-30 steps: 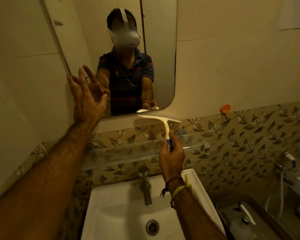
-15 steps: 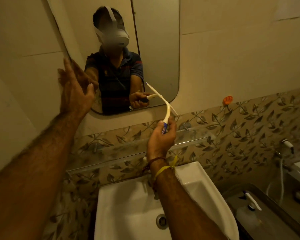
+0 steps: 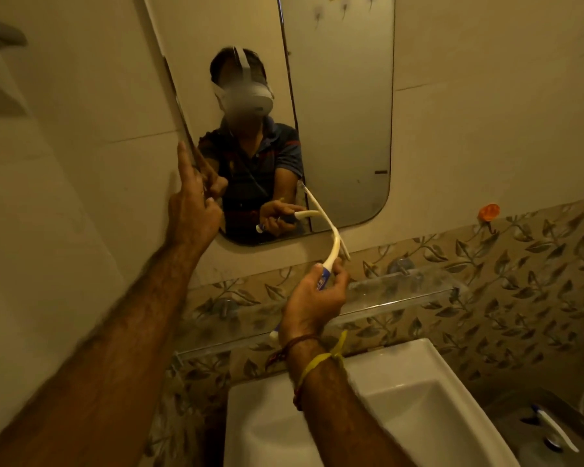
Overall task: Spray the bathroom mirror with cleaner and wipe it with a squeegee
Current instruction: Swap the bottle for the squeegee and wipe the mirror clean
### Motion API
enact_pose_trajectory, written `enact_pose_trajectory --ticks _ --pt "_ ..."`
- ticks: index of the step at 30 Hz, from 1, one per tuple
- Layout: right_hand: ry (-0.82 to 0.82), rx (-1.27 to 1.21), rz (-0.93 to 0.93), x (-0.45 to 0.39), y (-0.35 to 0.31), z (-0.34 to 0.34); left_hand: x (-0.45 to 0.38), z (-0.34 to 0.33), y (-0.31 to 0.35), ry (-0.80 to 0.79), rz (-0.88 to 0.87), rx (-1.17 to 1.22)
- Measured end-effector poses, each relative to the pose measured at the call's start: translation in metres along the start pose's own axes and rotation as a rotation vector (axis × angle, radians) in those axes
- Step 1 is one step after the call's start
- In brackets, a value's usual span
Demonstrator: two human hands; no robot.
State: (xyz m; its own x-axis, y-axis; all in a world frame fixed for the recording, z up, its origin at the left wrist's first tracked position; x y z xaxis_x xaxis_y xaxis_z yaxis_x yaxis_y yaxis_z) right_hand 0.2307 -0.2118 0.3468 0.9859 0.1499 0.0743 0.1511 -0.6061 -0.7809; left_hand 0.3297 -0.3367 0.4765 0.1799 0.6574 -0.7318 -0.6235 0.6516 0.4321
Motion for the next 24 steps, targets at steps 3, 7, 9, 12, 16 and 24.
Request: enact_pose_trajectory --ticks 3,7,9,12,16,24 --pt "-0.038 0.004 -0.052 0.027 0.002 -0.01 -0.003 0.006 -0.004 -0.077 0.004 0.046" --pt "-0.11 0.001 -0.209 0.069 0.014 -0.025 -0.004 0.015 -0.006 -0.188 0.034 0.037" --pt "-0.142 -0.025 -0.266 0.082 0.015 -0.031 -0.007 0.022 -0.007 -0.262 0.063 0.027" --pt "-0.257 -0.032 -0.316 0.097 0.013 -0.036 -0.012 0.035 -0.009 -0.409 0.093 0.058" --pt "-0.401 -0.002 -0.42 0.101 0.006 -0.035 -0.014 0.048 -0.009 -0.412 0.11 0.118" --pt "-0.708 -0.059 -0.143 0.068 -0.076 -0.035 -0.037 0.076 -0.003 0.023 0.186 0.304"
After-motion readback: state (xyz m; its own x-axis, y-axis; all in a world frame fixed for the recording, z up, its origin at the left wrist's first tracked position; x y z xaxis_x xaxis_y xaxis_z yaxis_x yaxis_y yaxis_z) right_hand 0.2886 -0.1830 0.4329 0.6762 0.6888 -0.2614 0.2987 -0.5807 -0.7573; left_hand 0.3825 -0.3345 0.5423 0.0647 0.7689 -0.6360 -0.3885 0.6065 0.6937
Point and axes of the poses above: each hand's wrist, its own x-axis away from the middle knuckle, its own z-axis out of the back of the hand, y = z × x, the point moved 2 cm from there along -x, towards the middle knuckle, and after that the axes turned 7 degrees about -x, right-handed, at the moved point
